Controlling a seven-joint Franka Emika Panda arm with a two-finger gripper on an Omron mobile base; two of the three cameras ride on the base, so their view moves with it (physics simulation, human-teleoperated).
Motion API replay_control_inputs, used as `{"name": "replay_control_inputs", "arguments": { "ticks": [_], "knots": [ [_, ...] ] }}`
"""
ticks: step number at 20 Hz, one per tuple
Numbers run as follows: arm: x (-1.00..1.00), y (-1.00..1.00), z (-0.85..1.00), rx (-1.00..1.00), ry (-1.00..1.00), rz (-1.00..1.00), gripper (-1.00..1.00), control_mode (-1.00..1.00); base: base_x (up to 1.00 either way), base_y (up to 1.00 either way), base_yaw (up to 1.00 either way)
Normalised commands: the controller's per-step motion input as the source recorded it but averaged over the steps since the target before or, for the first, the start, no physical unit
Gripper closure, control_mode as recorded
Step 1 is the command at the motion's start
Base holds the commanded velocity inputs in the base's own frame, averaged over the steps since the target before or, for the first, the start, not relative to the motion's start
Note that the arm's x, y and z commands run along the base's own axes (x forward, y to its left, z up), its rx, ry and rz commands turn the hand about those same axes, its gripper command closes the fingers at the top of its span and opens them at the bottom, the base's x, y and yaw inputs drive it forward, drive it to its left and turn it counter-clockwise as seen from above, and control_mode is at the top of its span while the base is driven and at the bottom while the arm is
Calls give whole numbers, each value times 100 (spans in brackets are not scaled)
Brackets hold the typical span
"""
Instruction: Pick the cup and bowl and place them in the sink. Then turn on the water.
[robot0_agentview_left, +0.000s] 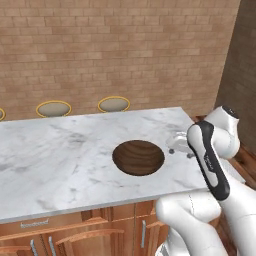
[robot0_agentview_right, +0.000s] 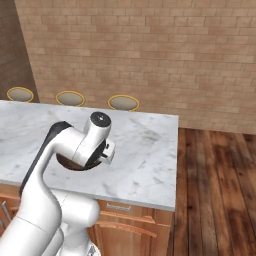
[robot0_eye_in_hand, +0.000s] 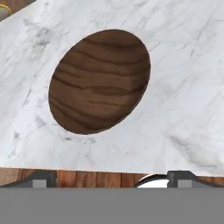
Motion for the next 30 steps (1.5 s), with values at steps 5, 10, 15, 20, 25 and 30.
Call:
{"name": "replay_control_inputs", "arguments": {
  "ticks": [5, 10, 15, 20, 25, 30],
  "knots": [
    [48, 2, -18, 5, 12, -15, -100, -100, 0, 0, 0],
    [42, 0, -21, 4, 13, -11, -100, -100, 0, 0, 0],
    [33, 0, -29, 2, 8, -2, -100, -100, 0, 0, 0],
    [29, 0, -31, 1, 3, 0, -100, -100, 0, 0, 0],
    [25, 0, -26, 4, 1, 0, -100, -100, 0, 0, 0],
    [17, 4, -26, 9, 0, 0, -100, -100, 0, 0, 0]
  ]
}}
